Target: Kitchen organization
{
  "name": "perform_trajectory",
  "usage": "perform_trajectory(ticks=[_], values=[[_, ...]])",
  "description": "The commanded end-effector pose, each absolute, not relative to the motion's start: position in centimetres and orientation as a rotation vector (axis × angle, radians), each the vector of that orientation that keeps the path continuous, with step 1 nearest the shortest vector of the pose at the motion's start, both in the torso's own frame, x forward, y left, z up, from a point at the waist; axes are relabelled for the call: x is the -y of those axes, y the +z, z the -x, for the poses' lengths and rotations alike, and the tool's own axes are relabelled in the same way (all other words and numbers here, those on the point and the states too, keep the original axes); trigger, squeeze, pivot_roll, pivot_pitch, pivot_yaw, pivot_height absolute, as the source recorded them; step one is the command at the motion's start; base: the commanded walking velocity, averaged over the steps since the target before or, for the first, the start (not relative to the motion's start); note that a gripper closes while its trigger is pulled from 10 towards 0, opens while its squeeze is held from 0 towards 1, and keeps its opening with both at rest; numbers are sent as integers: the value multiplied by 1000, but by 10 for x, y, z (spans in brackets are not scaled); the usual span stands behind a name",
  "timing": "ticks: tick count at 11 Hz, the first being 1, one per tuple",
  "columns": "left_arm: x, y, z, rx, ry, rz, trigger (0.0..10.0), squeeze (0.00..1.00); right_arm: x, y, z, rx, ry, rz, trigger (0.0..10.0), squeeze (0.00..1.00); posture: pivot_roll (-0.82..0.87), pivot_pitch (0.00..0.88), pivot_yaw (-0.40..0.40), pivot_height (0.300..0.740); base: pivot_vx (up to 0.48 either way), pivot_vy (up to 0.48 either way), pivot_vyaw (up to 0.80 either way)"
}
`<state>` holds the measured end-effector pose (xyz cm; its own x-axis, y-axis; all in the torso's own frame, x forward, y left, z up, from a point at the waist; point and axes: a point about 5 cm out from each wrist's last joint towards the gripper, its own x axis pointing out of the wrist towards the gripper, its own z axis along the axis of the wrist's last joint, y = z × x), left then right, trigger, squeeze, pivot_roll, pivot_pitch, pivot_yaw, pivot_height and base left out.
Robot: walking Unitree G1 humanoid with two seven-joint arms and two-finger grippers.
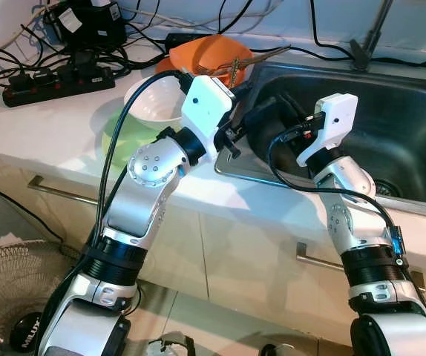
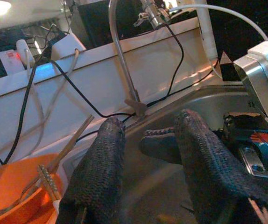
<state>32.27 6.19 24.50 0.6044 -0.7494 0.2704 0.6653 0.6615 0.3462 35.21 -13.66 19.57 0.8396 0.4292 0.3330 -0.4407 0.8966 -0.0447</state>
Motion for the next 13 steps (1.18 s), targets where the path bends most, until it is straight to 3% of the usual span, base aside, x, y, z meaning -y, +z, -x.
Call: perform_trajectory(ticks=[1,7,11,13], values=[[-62,241,-323,400,-825,-230,10000,0,141,200,-354,358,436,-23,10000,0,114,54,61,740,0,0,0],[-58,231,-327,373,-735,-228,10000,0,178,206,-374,332,97,-41,10000,0,109,56,52,740,0,0,0],[-39,200,-321,266,-732,-233,10000,0,156,196,-376,279,170,-58,10000,0,111,73,40,740,0,0,0],[-51,170,-316,193,-710,-252,10000,0,143,204,-384,272,233,-53,10000,0,114,73,29,740,0,0,0]])
